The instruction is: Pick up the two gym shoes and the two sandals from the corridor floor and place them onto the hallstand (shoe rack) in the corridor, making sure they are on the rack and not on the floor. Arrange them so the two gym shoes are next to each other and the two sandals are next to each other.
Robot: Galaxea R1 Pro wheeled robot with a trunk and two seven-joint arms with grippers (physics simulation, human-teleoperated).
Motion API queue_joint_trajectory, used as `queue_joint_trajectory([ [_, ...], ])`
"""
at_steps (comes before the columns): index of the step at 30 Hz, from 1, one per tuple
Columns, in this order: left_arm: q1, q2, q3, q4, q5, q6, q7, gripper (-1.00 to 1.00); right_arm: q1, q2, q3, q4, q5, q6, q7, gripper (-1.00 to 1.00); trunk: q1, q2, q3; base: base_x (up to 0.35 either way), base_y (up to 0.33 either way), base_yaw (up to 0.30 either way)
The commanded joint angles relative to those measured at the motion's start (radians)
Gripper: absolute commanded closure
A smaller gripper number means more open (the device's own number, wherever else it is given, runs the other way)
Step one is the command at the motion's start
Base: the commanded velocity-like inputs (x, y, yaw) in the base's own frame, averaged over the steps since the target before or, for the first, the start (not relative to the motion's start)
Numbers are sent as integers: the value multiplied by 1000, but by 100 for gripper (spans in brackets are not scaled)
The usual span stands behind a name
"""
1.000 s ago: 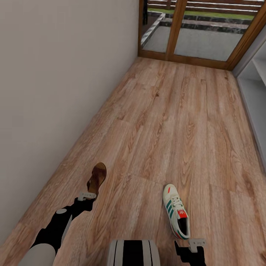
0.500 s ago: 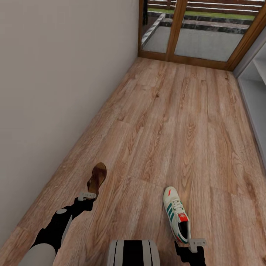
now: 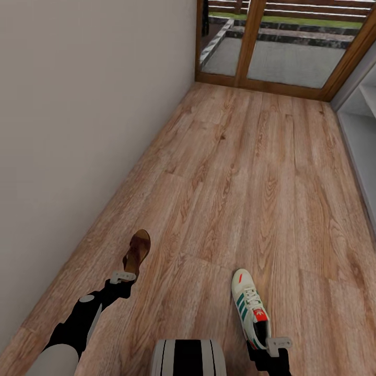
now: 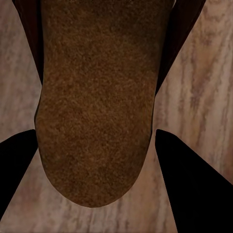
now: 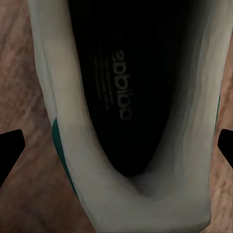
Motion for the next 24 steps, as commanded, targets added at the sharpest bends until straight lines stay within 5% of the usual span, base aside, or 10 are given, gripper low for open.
queue_joint_trajectory([
  [1,0,-1,5,-2,-5,5,-8,100,0,0,-4,1,4,-3,3,-100,0,0,-1,4,0,0],
  [5,0,-1,5,-2,-5,5,-9,100,0,0,-4,1,4,-3,3,-100,0,0,-1,2,0,0],
  [6,0,-1,5,-2,-5,5,-9,100,0,0,-4,1,4,-3,3,100,0,0,-1,1,0,0],
  [24,1,-1,3,-2,-6,5,-10,100,0,0,-4,1,4,-3,3,100,0,0,-1,0,0,0],
])
